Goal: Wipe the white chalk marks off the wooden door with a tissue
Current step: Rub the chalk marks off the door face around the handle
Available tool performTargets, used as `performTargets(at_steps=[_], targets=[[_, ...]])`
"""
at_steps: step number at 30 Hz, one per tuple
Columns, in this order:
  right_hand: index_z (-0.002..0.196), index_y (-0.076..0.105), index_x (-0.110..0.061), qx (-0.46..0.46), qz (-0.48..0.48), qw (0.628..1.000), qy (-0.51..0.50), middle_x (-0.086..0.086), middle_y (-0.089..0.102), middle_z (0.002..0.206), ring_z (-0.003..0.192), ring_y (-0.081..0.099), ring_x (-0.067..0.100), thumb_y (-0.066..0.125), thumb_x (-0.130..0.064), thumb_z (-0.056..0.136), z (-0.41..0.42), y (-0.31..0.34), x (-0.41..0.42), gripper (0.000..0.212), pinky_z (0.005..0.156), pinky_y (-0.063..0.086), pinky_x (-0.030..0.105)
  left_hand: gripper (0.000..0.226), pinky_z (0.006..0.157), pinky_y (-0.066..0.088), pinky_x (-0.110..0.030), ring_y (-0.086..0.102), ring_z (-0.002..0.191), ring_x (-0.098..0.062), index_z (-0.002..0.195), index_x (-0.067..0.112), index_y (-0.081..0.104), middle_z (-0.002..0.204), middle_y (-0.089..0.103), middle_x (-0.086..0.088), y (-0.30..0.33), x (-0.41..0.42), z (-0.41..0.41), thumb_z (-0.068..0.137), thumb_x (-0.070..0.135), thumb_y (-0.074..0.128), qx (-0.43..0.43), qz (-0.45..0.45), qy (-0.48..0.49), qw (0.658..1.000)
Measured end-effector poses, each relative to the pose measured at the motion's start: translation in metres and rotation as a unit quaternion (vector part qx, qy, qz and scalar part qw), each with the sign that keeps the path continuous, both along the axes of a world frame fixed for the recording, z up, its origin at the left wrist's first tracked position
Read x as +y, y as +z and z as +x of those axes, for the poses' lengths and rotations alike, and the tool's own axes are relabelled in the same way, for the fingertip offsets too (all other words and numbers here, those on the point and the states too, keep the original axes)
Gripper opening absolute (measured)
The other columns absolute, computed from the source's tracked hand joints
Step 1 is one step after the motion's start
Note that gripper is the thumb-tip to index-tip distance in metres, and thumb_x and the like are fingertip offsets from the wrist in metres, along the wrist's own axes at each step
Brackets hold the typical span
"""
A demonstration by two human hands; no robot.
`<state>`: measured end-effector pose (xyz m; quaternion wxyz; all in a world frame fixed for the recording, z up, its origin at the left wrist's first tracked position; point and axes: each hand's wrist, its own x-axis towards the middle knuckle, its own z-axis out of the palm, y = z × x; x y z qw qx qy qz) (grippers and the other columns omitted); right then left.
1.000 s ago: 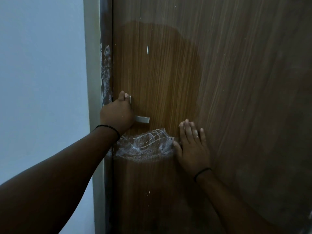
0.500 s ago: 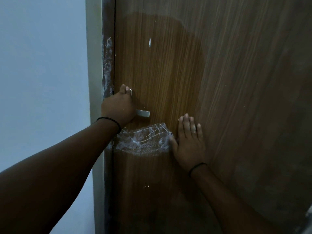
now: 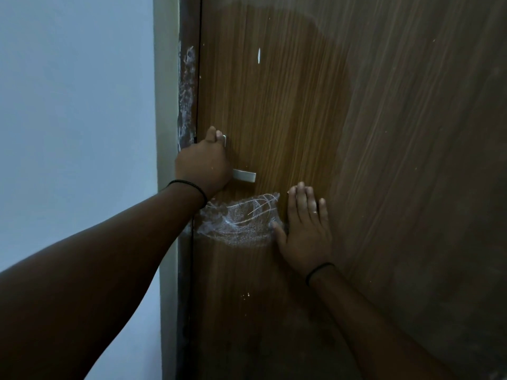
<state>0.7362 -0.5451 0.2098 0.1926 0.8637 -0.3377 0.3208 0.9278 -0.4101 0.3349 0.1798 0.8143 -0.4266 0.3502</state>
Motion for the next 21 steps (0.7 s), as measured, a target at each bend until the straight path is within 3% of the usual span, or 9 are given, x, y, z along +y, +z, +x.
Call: performTargets(at_steps=[3,7,9,13,18,21], targets=[[0.156,0.003,-0.012,0.053,-0.008,0.998,0.023,0.007,-0.004,0.164,0.151,-0.007,0.020,0.026,-0.059,0.099,0.005,-0.025,0.002,0.077,0.122,-0.001,0.044,0.057,0.075,0.052,-0.044,0.064,0.102,-0.039,0.148,0.007,0.032,0.156,0.031,-0.014,0.000,0.001,0.000,0.094,0.020,0.046,-0.007,-0.003,0.000,1.000],[0.156,0.012,-0.016,0.081,-0.028,0.996,0.016,0.004,0.005,0.163,0.151,0.006,0.020,0.028,-0.053,0.100,-0.029,-0.054,-0.014,0.069,0.121,0.003,0.044,0.056,0.062,0.043,-0.038,0.064,0.093,-0.039,0.146,0.004,0.034,0.153,0.034,-0.014,-0.004,0.000,0.000,0.094,0.019,0.048,-0.021,-0.010,-0.004,1.000],[0.156,0.010,-0.016,0.059,-0.025,0.998,0.002,0.003,0.005,0.164,0.151,0.006,0.019,0.027,-0.051,0.101,-0.037,-0.046,-0.018,0.067,0.122,0.004,0.045,0.055,0.060,0.039,-0.036,0.065,0.091,-0.039,0.146,0.004,0.034,0.153,0.035,-0.015,-0.005,-0.001,0.000,0.095,0.019,0.047,-0.025,-0.015,-0.006,1.000],[0.156,0.004,-0.011,-0.024,0.006,0.999,-0.028,0.008,-0.001,0.164,0.151,-0.005,0.021,0.026,-0.050,0.101,-0.013,-0.018,-0.005,0.071,0.122,0.001,0.044,0.055,0.062,0.044,-0.038,0.065,0.093,-0.039,0.148,0.007,0.033,0.154,0.036,-0.015,-0.006,-0.003,0.001,0.095,0.020,0.044,-0.020,-0.025,0.001,0.999],[0.155,-0.005,-0.015,0.099,0.018,0.995,0.009,0.004,-0.013,0.162,0.150,-0.011,0.019,0.022,-0.055,0.101,-0.011,-0.043,0.004,0.072,0.122,-0.005,0.042,0.058,0.064,0.047,-0.038,0.065,0.094,-0.038,0.148,0.007,0.033,0.153,0.036,-0.014,-0.003,0.001,0.001,0.093,0.019,0.049,-0.017,-0.020,-0.004,1.000],[0.156,0.005,-0.016,0.083,0.000,0.997,0.005,0.004,-0.004,0.163,0.151,-0.002,0.019,0.023,-0.052,0.102,-0.028,-0.042,-0.003,0.068,0.122,0.001,0.044,0.054,0.063,0.048,-0.037,0.066,0.091,-0.036,0.148,0.008,0.033,0.153,0.037,-0.014,-0.003,-0.001,0.001,0.096,0.020,0.043,-0.011,-0.018,-0.003,1.000]])
